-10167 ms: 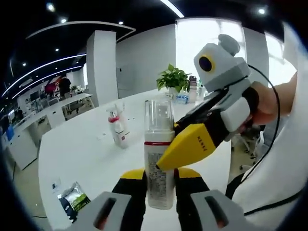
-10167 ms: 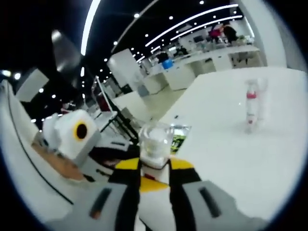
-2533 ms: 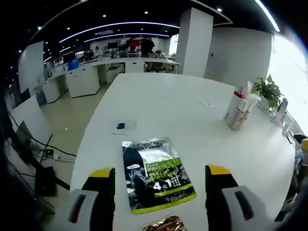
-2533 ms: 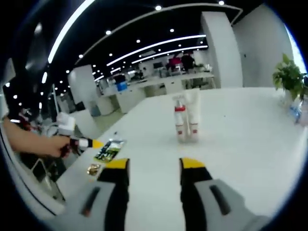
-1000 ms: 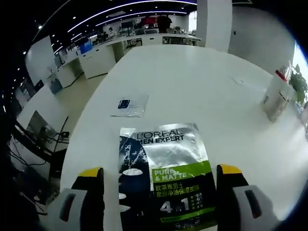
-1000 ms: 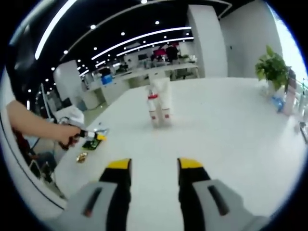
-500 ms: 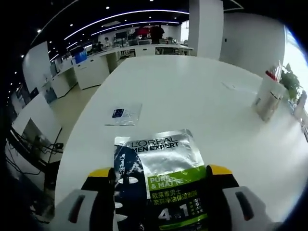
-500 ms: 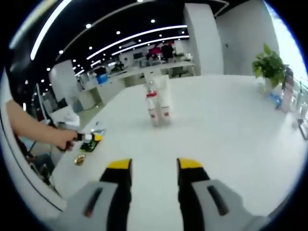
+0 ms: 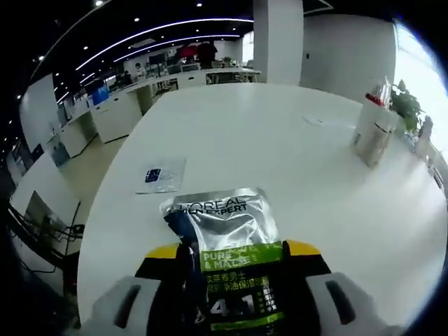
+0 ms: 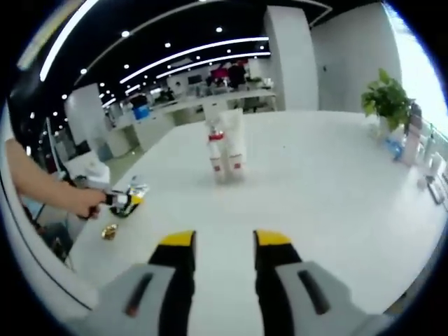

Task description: Arrange the skincare products in the storage area until every visible bottle or jar stands upright without overlapping.

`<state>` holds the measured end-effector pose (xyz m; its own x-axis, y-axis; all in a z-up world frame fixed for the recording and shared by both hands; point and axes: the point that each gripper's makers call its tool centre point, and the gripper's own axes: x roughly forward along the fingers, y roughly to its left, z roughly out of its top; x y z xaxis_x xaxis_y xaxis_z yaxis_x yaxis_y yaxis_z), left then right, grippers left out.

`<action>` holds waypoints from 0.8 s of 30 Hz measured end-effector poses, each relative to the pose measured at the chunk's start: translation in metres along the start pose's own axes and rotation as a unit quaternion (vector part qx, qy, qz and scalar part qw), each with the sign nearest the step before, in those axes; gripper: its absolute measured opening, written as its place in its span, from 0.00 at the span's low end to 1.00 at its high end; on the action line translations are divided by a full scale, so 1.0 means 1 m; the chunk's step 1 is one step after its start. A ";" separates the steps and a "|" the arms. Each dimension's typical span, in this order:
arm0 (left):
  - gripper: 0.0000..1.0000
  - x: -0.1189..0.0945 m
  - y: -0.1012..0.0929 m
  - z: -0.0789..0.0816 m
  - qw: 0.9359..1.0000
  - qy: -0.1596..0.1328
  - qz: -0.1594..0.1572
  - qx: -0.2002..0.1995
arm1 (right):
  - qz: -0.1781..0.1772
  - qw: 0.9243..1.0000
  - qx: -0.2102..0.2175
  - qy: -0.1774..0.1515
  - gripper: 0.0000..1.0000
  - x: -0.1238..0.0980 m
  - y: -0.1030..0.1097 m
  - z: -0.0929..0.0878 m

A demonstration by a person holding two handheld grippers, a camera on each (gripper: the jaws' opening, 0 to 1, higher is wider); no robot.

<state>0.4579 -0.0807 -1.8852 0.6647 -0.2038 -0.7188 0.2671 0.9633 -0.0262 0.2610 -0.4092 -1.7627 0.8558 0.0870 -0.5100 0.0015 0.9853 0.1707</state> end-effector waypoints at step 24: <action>0.03 -0.023 -0.061 0.018 0.991 0.003 -0.131 -0.017 | 0.132 0.991 0.004 -0.017 0.32 0.047 0.015 0.043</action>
<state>0.4392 -0.1376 -1.8544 0.5719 -0.4463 -0.6883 0.4053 0.8832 -0.2359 0.3233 -0.3966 -1.7476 0.8433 0.3374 -0.4184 -0.2211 0.9273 0.3021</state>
